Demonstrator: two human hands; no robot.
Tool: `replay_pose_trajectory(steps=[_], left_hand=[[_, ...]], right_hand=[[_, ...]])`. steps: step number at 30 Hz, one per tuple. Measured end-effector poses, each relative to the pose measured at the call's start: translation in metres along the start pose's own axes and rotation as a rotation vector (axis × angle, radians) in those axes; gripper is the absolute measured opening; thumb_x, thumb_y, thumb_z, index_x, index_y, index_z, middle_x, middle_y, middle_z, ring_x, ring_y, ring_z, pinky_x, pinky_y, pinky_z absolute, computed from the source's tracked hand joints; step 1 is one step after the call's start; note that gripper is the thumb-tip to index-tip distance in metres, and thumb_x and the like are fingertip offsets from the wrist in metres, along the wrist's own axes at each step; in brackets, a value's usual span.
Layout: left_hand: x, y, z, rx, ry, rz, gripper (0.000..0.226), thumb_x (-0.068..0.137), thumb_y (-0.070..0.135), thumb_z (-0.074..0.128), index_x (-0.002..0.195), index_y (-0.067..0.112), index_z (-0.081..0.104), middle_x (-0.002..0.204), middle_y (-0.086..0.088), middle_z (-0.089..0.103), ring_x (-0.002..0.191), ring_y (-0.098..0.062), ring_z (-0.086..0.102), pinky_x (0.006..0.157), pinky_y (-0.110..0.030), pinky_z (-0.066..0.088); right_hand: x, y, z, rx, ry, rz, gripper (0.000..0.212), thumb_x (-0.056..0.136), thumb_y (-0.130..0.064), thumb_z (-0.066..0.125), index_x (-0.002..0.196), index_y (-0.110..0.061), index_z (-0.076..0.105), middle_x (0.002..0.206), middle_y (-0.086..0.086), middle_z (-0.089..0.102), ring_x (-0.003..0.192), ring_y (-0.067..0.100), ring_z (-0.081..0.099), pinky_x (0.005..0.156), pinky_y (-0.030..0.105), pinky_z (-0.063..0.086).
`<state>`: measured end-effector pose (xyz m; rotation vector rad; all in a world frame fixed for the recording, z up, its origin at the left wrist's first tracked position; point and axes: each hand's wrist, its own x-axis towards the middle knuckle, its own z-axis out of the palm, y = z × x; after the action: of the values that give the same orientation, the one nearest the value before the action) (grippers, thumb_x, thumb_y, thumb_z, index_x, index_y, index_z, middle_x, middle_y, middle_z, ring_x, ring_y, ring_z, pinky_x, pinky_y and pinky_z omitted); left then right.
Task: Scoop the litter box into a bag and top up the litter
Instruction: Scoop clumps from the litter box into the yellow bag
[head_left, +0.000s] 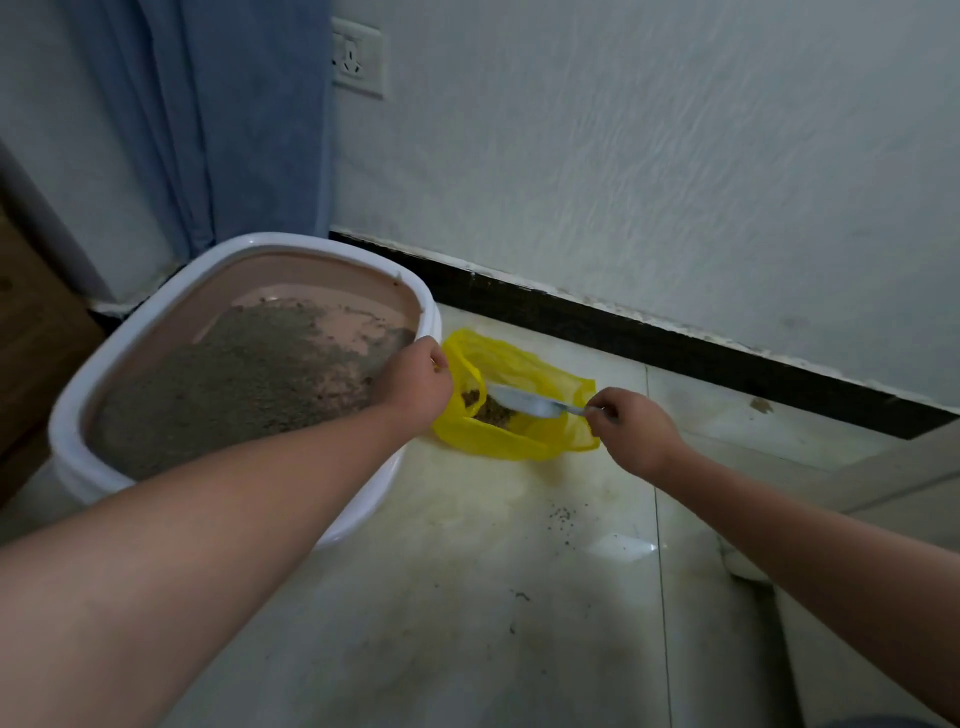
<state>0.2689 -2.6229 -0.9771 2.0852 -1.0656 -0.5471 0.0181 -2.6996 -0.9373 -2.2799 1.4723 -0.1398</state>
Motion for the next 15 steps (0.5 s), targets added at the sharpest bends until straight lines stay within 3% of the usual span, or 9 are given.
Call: replay_pose_trajectory(steps=[3,7,11,15], left_hand=[[-0.001,-0.007,-0.005,-0.022,0.021,-0.058,0.015,0.087,0.007,0.051,0.091,0.015,0.063,0.093,-0.009,0.065,0.090,-0.030,0.059,0.075,-0.033,0.046],[-0.001,-0.021,-0.012,-0.018,0.010,-0.072,0.014,0.086,0.007,0.051,0.091,0.014,0.062,0.087,-0.009,0.062,0.085,-0.031,0.058,0.070,-0.033,0.045],[0.000,-0.026,-0.016,-0.072,0.000,-0.075,0.013,0.086,0.006,0.050,0.089,0.013,0.061,0.083,-0.012,0.063,0.077,-0.034,0.061,0.066,-0.035,0.049],[0.000,-0.026,-0.016,-0.057,-0.004,-0.073,0.013,0.087,0.007,0.050,0.091,0.013,0.061,0.084,-0.009,0.061,0.078,-0.030,0.059,0.063,-0.030,0.042]], right_hand=[[0.003,-0.014,0.005,0.207,-0.090,0.063,0.024,0.096,-0.020,0.049,0.084,-0.012,0.069,0.072,-0.002,0.066,0.056,0.010,0.050,0.052,0.021,0.039],[0.003,-0.028,0.010,0.509,-0.242,0.281,0.034,0.099,-0.019,0.042,0.090,-0.004,0.072,0.067,0.002,0.061,0.052,0.013,0.041,0.046,0.020,0.032],[0.004,-0.030,0.012,0.556,-0.283,0.330,0.034,0.099,-0.017,0.041,0.092,-0.003,0.071,0.067,0.003,0.059,0.050,0.013,0.037,0.046,0.021,0.029],[0.006,-0.024,0.014,0.481,-0.220,0.277,0.026,0.097,-0.020,0.050,0.091,-0.008,0.072,0.073,0.004,0.062,0.053,0.011,0.041,0.048,0.020,0.031]])
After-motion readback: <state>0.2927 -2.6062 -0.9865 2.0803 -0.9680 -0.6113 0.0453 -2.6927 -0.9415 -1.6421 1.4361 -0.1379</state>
